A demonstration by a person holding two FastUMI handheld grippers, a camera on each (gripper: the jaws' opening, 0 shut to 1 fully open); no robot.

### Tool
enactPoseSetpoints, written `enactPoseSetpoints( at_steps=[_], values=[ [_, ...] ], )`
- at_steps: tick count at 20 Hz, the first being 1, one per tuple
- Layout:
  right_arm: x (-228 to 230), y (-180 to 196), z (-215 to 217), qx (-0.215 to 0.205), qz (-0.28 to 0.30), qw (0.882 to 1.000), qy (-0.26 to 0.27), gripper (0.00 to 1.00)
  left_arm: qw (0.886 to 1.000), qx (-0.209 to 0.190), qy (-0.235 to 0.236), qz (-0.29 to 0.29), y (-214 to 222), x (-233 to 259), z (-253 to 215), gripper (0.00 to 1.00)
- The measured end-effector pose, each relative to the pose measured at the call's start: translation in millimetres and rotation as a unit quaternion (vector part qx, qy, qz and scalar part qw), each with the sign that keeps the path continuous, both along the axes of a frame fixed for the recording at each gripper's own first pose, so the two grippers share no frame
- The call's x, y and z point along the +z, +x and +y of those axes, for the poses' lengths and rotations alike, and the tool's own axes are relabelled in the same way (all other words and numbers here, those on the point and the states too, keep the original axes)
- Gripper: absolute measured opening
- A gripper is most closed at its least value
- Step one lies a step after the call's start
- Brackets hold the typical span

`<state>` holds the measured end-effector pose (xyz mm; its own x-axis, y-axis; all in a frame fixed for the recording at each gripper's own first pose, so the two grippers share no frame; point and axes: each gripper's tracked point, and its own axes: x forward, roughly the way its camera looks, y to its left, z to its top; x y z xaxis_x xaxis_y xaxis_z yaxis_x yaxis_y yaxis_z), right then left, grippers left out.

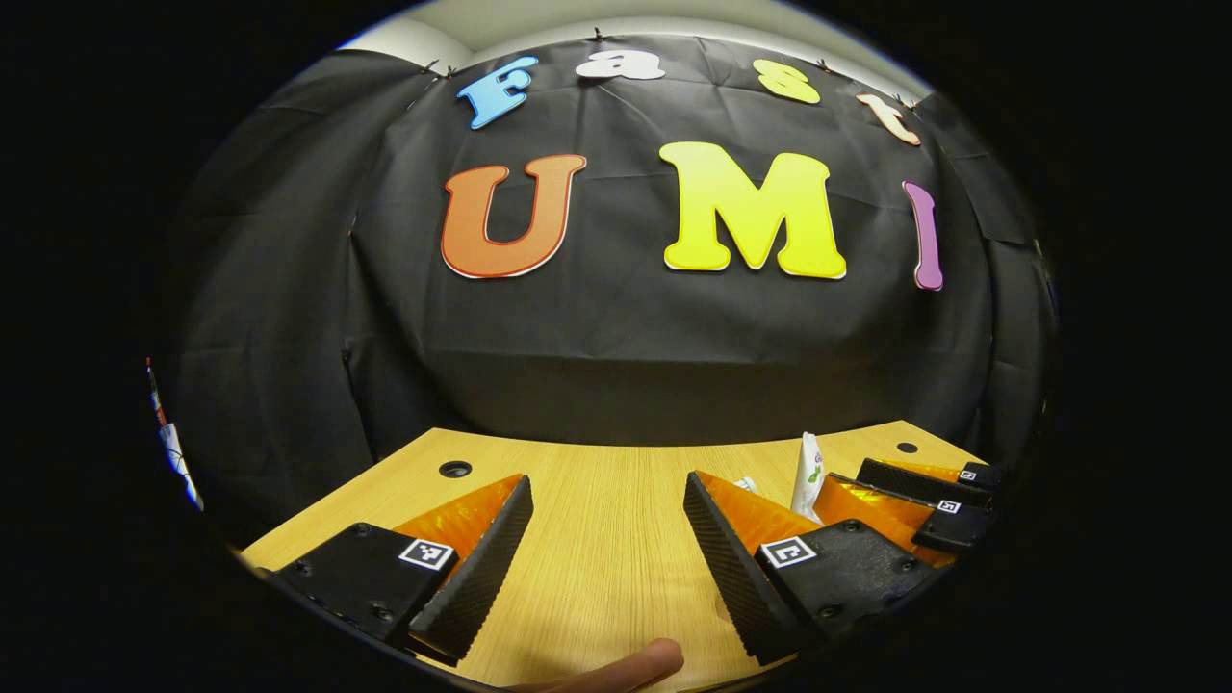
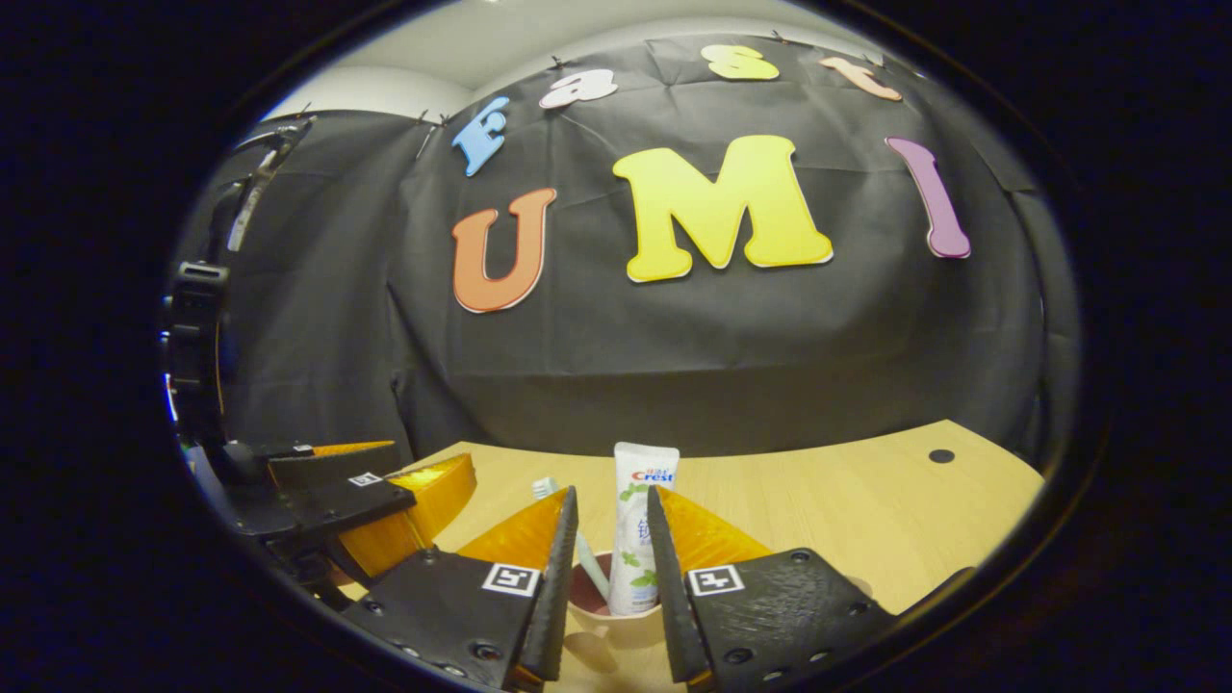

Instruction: Put the toothbrush and toothpaste on the desktop into the cup, then pick up the cup and place it on the coaster on the desktop.

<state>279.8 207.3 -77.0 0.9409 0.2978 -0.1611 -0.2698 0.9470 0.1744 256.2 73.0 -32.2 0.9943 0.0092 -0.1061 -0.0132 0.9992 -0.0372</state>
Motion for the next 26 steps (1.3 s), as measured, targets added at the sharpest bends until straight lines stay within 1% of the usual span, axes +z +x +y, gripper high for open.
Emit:
enactPoseSetpoints(
  at_steps=[1, 2, 4, 6, 7, 10, 11, 14, 15, 16, 17, 18, 19, 20, 23, 26],
  values=[
    [2, -1, -3, -0.002, -0.003, 1.000, -0.001, 0.50, 1.000, 0.000, 0.000, 0.001, 0, 0, 0, 1.00],
    [4, -4, -7, -0.004, -0.005, 1.000, -0.002, 0.51, 1.000, -0.002, -0.002, 0.000, 0, 1, -3, 0.99],
    [6, -10, -12, -0.002, -0.005, 1.000, 0.001, 0.63, 1.000, -0.005, -0.005, -0.003, -2, 3, -7, 1.00],
    [11, -17, -21, -0.005, -0.007, 1.000, 0.007, 0.71, 1.000, -0.003, 0.001, -0.010, -5, 8, -8, 1.00],
    [15, -21, -26, -0.006, -0.010, 1.000, 0.008, 0.81, 1.000, -0.008, 0.003, -0.017, -5, 12, -11, 1.00],
    [22, -37, -45, -0.009, -0.022, 1.000, -0.013, 0.86, 0.999, -0.026, -0.018, -0.013, -10, 10, -26, 1.00],
    [24, -44, -51, -0.010, -0.027, 0.999, -0.022, 0.93, 0.999, -0.028, -0.022, -0.006, -12, 8, -30, 1.00],
    [33, -67, -75, -0.026, -0.043, 0.998, -0.038, 0.93, 0.999, -0.030, -0.017, 0.001, -17, 11, -40, 1.00],
    [38, -76, -84, -0.032, -0.046, 0.998, -0.033, 0.93, 0.999, -0.035, -0.018, 0.005, -20, 11, -47, 0.99],
    [41, -86, -92, -0.034, -0.048, 0.998, -0.028, 0.96, 0.999, -0.038, -0.015, 0.018, -22, 8, -54, 0.99],
    [44, -93, -100, -0.039, -0.050, 0.998, -0.025, 0.96, 0.999, -0.040, -0.014, 0.029, -25, 5, -58, 0.99],
    [49, -100, -111, -0.052, -0.056, 0.997, -0.022, 0.96, 0.998, -0.040, -0.012, 0.039, -28, 2, -63, 0.99],
    [54, -106, -122, -0.067, -0.060, 0.996, -0.018, 0.93, 0.998, -0.043, -0.012, 0.046, -30, 2, -68, 1.00],
    [58, -113, -130, -0.074, -0.065, 0.995, -0.014, 0.96, 0.997, -0.046, -0.014, 0.054, -33, 1, -74, 1.00],
    [69, -137, -153, -0.091, -0.077, 0.993, -0.003, 0.96, 0.994, -0.055, -0.003, 0.098, -40, -8, -89, 0.99],
    [82, -166, -175, -0.102, -0.093, 0.990, 0.004, 0.96, 0.985, -0.083, 0.004, 0.153, -46, -19, -111, 1.00]
  ],
)
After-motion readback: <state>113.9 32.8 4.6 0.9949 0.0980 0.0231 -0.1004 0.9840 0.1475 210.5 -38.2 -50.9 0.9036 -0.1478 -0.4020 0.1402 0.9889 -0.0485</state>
